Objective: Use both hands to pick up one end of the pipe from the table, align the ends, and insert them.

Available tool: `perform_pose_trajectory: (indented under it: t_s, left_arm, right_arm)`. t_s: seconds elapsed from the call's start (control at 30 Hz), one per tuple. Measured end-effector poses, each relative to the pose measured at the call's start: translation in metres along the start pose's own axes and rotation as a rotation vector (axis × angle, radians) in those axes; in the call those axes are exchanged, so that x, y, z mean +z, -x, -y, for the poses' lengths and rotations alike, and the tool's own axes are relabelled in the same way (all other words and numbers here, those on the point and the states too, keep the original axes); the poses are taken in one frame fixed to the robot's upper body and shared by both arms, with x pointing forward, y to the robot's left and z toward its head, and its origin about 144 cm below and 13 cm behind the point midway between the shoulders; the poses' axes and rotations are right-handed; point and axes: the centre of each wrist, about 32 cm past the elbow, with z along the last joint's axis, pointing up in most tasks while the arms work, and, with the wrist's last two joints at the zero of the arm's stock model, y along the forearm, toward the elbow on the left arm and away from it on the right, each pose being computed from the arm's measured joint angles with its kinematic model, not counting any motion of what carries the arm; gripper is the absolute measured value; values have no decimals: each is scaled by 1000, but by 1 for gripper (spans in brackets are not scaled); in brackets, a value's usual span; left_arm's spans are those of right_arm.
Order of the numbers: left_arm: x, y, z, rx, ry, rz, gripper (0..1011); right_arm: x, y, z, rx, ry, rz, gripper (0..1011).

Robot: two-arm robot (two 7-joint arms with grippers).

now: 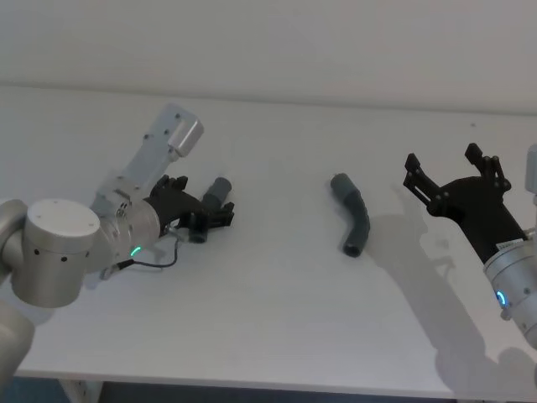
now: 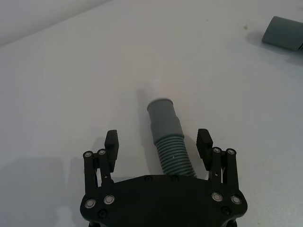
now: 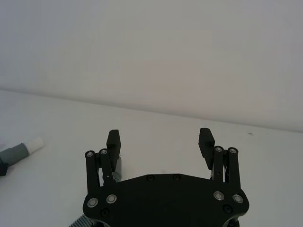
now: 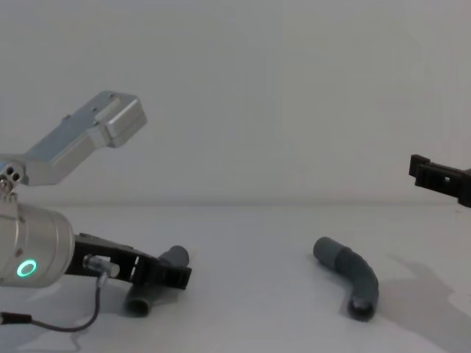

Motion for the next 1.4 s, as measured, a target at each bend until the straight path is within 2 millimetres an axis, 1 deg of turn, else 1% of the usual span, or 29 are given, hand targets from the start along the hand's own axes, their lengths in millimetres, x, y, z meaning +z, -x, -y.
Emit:
perform_pose_trajectory:
  t_s: [0.17, 0.3, 0.33, 0.4, 0.43, 0.5, 0.53, 0.57, 0.7, 0.73, 0.8, 0.93, 1.13, 1.4]
  left_arm:
    - [-1, 0, 0, -3, -9, -9, 996]
    - [-1, 0, 1, -6, -14, -14, 922]
    - [-1, 0, 1, -6, -15, -15, 880]
    - [-1, 0, 1, -7, -16, -17, 848]
    - [-1, 0, 1, -8, -17, -19, 798]
    - [-1, 0, 1, -9, -18, -20, 747]
    - [-1, 0, 1, -9, -18, -20, 747]
    - [-1, 0, 1, -10, -19, -22, 671]
    - [-1, 0, 1, -11, -21, -23, 539]
    - [-1, 0, 1, -11, -21, -24, 519]
    - [-1, 0, 1, -11, -22, -24, 439]
    - [-1, 0, 1, -10, -23, -25, 360]
    - [-2, 0, 1, -10, -25, -26, 354]
    - [-2, 0, 1, -10, -26, -27, 354]
  right_arm:
    - [0, 0, 0, 0, 0, 0, 1002]
    - [0, 0, 0, 0, 0, 0, 1002]
    - [0, 0, 0, 0, 0, 0, 1002]
    - [0, 0, 0, 0, 0, 0, 1002]
    - [0, 0, 0, 0, 0, 0, 1002]
    - [0, 0, 0, 0, 0, 0, 1002]
    - [0, 0, 0, 0, 0, 0, 1002]
    - [0, 0, 0, 0, 0, 0, 1002]
    - [0, 0, 0, 0, 0, 0, 1002]
    - [0, 0, 0, 0, 0, 0, 1002]
    - [0, 0, 0, 0, 0, 0, 1002]
    - [0, 0, 0, 0, 0, 0, 1002]
    - [2, -1, -1, 11, 3, 5, 1002]
    - [11, -8, -5, 79, 31, 28, 1002]
